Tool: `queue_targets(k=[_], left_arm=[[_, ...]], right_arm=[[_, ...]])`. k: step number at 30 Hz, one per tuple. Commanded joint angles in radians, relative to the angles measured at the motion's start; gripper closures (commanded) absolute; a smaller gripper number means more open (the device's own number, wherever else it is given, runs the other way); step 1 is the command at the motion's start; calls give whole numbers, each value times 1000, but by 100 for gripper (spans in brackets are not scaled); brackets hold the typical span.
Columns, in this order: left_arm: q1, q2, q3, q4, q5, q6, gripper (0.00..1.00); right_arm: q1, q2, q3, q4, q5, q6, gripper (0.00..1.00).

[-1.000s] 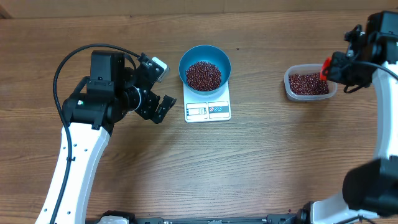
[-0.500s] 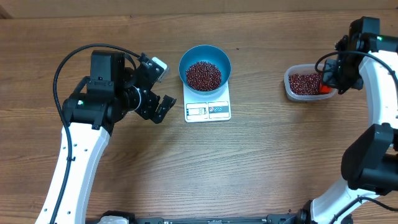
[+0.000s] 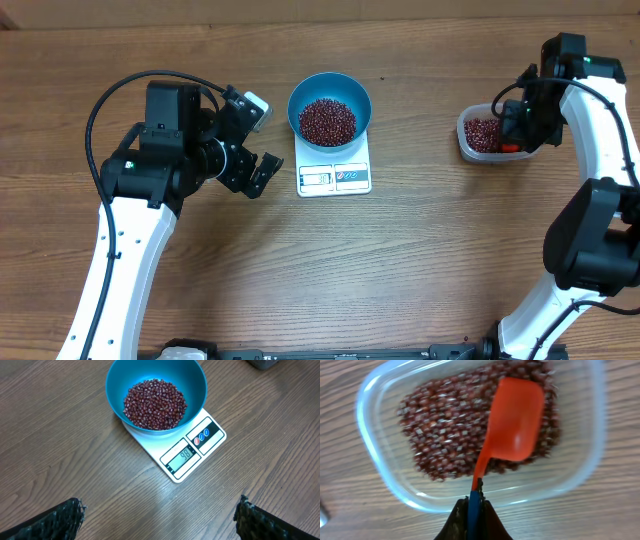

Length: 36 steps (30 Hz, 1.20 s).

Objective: Scoop item into bowl and weigh 150g on scale
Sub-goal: 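Scoop a fourth load of beans from the tub with the right gripper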

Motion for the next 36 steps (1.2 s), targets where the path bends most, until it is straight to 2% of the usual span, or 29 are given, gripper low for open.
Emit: queue_targets(k=[1, 15, 26, 36], left_arm=[[3, 7, -2, 2, 0, 27, 0], [3, 7, -2, 2, 0, 27, 0], [3, 7, -2, 2, 0, 27, 1], [3, 7, -2, 2, 0, 27, 1]], right_arm=[[3, 35, -2, -12, -132, -35, 96], [-48, 35, -2, -41, -254, -97, 96], [-165, 35, -7, -50, -466, -193, 96], [-202, 35, -138, 35, -586, -210, 96]])
